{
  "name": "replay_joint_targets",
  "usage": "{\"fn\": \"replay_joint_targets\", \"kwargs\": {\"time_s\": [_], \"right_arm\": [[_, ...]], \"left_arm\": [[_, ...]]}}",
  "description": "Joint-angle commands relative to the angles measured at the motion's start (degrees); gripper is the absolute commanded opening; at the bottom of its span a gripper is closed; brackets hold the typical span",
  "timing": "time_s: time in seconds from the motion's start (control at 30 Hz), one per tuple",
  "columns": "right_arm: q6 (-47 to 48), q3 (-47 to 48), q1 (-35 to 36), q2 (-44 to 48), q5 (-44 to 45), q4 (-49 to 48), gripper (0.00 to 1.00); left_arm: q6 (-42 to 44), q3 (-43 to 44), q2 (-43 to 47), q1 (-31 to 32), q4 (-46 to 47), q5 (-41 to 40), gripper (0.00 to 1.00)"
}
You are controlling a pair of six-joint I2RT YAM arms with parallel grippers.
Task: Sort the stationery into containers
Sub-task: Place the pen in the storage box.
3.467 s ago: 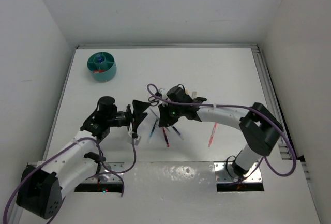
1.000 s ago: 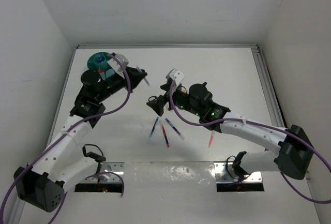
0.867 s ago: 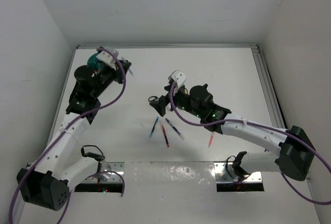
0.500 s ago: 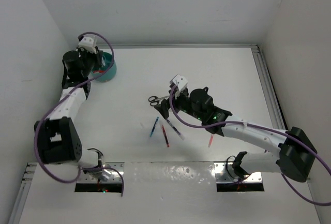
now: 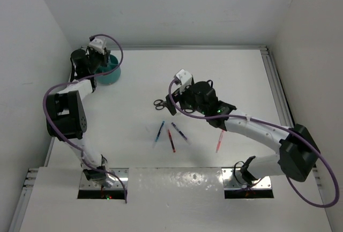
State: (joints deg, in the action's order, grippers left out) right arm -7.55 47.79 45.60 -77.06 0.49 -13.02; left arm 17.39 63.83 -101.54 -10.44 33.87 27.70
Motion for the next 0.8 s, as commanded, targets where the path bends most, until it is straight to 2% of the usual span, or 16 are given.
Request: {"fn": "replay_joint_targets", "kwargs": {"time_s": [0.0, 0.27, 0.37, 0.47, 0.67, 0.77], "right_arm": [[0.43, 3.1, -1.22, -1.42, 0.04, -0.34, 0.99], [-0.01, 5.03, -2.63, -3.8, -0.14, 0.01, 0.99], [0.08, 5.21, -2.8, -4.42, -1.45, 0.01, 0.99], [0.52, 5.56, -3.15, -4.59, -1.81, 0.88, 0.99], [0.96, 5.12, -3.85, -3.63, -1.9, 2.47, 0.99], [0.61, 4.59, -4.03, -3.36, -1.81, 2.64, 0.99]], "left_arm": [[0.98, 2.26, -1.38, -1.25, 2.88, 4.37, 0.0], [0.02, 1.46, -2.52, -1.96, 1.21, 8.15, 0.0], [2.55, 2.0, -3.23, -1.69, -0.38, 7.89, 0.0], [5.63, 0.07, -3.93, -0.47, -0.91, 5.96, 0.0], [5.55, -1.08, -5.86, 0.68, 1.29, 2.97, 0.02], [6.43, -0.12, -7.09, 0.68, 0.59, 2.09, 0.06]]}}
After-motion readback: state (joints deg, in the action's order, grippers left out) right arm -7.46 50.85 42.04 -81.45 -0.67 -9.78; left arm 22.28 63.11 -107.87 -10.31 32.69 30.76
